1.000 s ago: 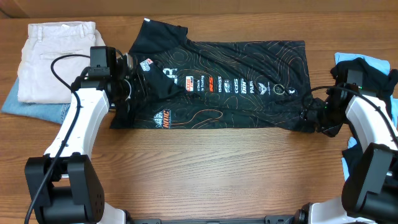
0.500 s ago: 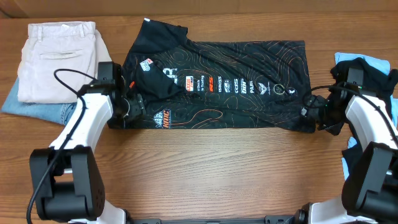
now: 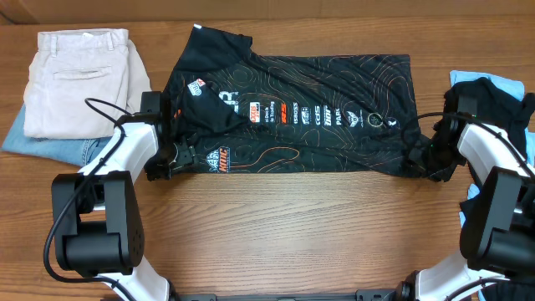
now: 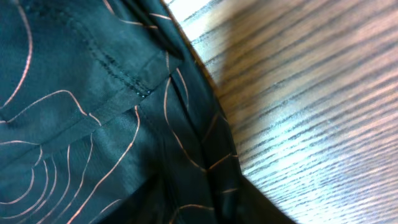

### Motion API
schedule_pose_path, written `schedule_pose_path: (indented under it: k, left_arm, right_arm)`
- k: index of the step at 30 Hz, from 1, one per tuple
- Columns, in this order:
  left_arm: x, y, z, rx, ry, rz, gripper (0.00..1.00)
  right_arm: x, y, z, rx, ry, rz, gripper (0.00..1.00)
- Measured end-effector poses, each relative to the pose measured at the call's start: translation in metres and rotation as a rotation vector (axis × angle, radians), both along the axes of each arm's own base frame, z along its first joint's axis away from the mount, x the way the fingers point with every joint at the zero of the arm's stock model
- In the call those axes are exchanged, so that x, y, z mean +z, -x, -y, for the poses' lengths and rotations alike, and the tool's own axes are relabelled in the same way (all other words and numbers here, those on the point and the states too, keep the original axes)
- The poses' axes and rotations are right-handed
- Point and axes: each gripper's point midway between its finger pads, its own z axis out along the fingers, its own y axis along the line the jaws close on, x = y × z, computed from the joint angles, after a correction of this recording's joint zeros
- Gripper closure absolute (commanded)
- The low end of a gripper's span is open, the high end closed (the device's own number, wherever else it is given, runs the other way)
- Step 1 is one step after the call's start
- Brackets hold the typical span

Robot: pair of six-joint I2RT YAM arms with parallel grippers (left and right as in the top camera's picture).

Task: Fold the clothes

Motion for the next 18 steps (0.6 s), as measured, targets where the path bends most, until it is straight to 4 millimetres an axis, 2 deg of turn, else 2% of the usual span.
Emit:
schedule_pose_path:
  k: [1, 2, 3, 4, 7, 9, 10, 11, 15, 18]
  left_arm:
    - [0.0, 0.0, 0.0, 0.0, -0.001, -0.001, 0.27]
    - [0.0, 0.0, -0.001, 0.0, -0.004, -0.001, 0.29]
    - [0.0, 0.0, -0.001, 0.001, -0.006, -0.002, 0.33]
    - [0.0, 0.001, -0.001, 0.001, -0.009, -0.003, 0.45]
    - [-0.001, 0.002, -0.003, -0.004, -0.016, -0.011, 0.74]
    - [-0.002, 0.005, -0.004, -0.001, -0.022, -0.025, 0.83]
    - [-0.002, 0.007, -0.004, 0.001, -0.023, -0.03, 0.92]
    - [-0.002, 0.008, -0.004, 0.0, -0.026, -0.034, 0.96]
    - [-0.002, 0.016, -0.007, -0.002, -0.045, -0.068, 0.96]
    - [-0.002, 0.031, -0.01, -0.005, -0.061, -0.133, 0.96]
  right_arm:
    - [0.0, 0.0, 0.0, -0.001, -0.001, -0.001, 0.68]
    - [0.0, 0.0, 0.0, 0.0, -0.001, -0.001, 0.73]
    - [0.0, 0.001, 0.0, 0.003, -0.001, -0.002, 0.81]
    - [0.0, 0.001, 0.0, -0.005, -0.002, -0.004, 0.96]
    - [0.0, 0.002, -0.001, 0.0, -0.005, -0.01, 0.96]
    - [0.0, 0.005, -0.002, -0.001, -0.009, -0.022, 0.96]
    - [0.0, 0.008, -0.003, 0.0, -0.012, -0.031, 0.96]
    - [0.0, 0.01, -0.003, -0.001, -0.015, -0.042, 0.96]
    - [0.0, 0.028, -0.008, -0.001, -0.031, -0.113, 0.96]
    - [0.002, 0.046, -0.009, -0.015, -0.033, -0.193, 0.96]
